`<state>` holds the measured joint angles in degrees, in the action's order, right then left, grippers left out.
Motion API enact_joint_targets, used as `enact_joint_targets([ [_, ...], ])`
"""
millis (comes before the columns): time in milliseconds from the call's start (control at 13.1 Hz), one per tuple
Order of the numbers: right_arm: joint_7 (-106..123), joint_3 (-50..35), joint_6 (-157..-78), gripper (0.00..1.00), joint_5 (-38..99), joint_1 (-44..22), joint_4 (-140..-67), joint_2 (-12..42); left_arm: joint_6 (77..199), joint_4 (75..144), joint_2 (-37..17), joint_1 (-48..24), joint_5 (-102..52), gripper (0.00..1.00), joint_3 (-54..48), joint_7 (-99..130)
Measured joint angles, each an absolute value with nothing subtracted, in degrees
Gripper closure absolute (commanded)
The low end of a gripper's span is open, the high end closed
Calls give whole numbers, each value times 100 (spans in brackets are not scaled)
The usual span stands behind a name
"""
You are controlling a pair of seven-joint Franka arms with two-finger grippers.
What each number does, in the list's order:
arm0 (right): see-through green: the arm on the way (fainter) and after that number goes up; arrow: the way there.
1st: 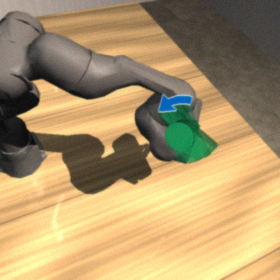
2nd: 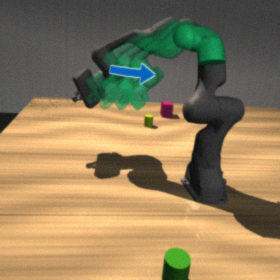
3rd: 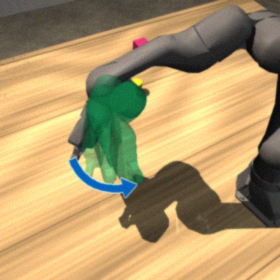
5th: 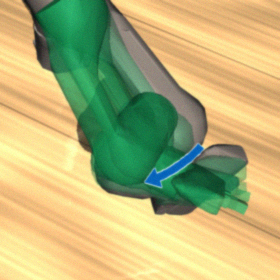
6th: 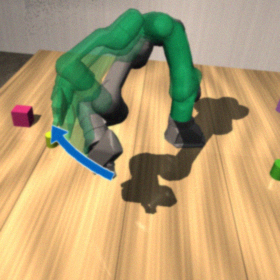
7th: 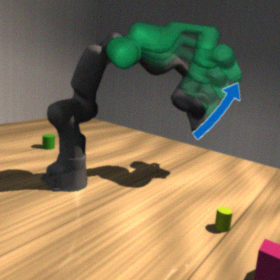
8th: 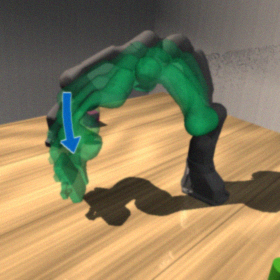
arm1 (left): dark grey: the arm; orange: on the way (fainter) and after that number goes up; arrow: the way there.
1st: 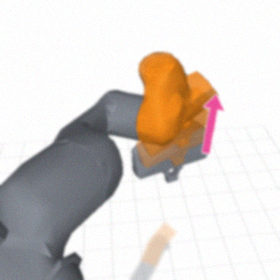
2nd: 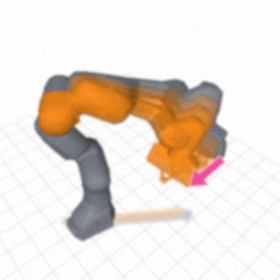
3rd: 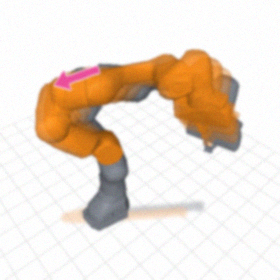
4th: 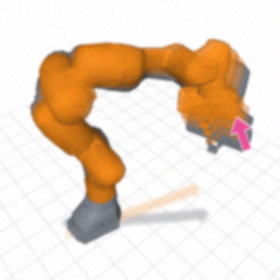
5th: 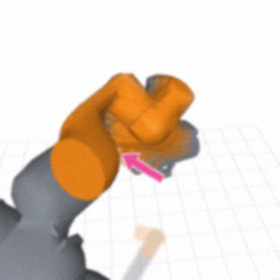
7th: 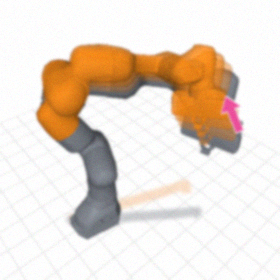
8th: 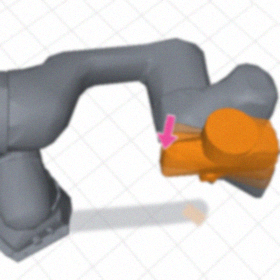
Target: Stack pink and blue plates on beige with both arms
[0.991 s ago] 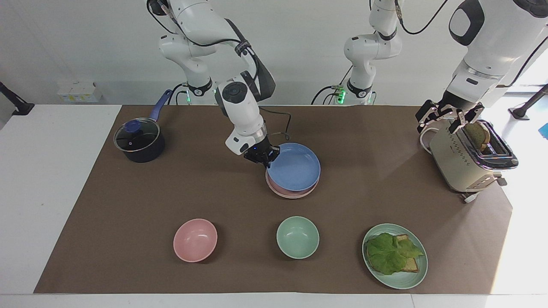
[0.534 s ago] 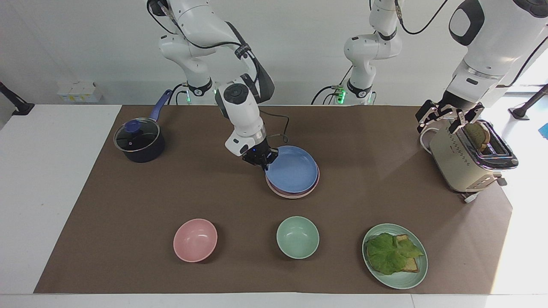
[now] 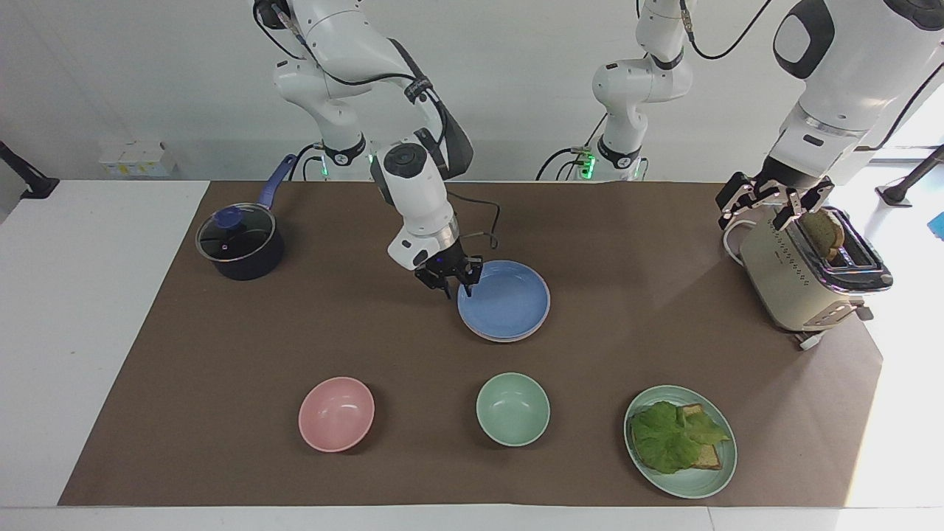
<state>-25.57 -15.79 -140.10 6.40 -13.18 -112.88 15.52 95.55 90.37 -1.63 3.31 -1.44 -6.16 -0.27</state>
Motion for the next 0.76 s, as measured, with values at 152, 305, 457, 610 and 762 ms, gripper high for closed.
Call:
enact_joint_targets([
  [152,-2557,-1543,-14005,0,640,-1236,-11159,1512,9555,9037,-163,331,-144,0,-616,-27],
  [305,-2553,-1522,-13807,0,635,-1009,-11094,1328,9555,9037,-163,331,-144,0,-616,-27],
  [457,-2526,-1516,-13447,0,626,-704,-11069,991,9555,9037,-163,331,-144,0,-616,-27],
  [610,-2468,-1508,-13089,0,598,-330,-11059,580,9555,9037,-163,331,-144,0,-616,-27],
  [762,-2299,-1493,-12659,0,565,85,-11052,219,9555,9037,-163,331,-144,0,-616,-27],
])
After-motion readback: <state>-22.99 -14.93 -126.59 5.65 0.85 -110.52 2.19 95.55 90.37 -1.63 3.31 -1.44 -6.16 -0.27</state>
